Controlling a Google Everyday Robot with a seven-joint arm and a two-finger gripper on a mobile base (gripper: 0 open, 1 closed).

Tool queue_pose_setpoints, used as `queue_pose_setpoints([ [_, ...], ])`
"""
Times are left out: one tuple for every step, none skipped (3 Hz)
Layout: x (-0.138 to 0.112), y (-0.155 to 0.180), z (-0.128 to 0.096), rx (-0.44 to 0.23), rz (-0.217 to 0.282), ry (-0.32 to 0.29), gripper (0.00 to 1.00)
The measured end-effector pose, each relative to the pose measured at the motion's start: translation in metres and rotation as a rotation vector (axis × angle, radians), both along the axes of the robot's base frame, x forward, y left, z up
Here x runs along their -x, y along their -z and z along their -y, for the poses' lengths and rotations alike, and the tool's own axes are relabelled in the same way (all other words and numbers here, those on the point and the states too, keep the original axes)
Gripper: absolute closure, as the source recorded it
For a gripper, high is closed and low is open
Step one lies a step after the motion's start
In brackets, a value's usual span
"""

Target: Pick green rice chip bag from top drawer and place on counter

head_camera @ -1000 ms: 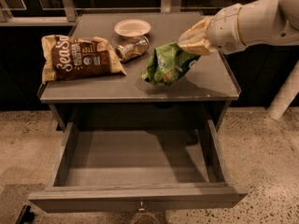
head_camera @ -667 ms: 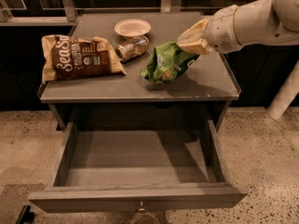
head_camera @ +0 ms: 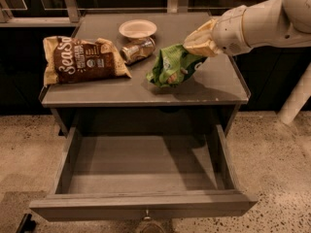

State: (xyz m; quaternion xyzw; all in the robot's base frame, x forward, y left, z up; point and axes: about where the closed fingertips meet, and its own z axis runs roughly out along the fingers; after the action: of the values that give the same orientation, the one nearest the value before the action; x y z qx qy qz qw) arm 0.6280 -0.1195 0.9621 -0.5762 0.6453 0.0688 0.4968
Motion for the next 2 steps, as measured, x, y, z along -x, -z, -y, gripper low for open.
queue_pose_setpoints([
  [0.0, 0.0, 0.0, 0.0, 0.0, 0.0, 0.35],
  [0.0, 0.0, -0.0001, 0.0, 0.0, 0.0, 0.11],
])
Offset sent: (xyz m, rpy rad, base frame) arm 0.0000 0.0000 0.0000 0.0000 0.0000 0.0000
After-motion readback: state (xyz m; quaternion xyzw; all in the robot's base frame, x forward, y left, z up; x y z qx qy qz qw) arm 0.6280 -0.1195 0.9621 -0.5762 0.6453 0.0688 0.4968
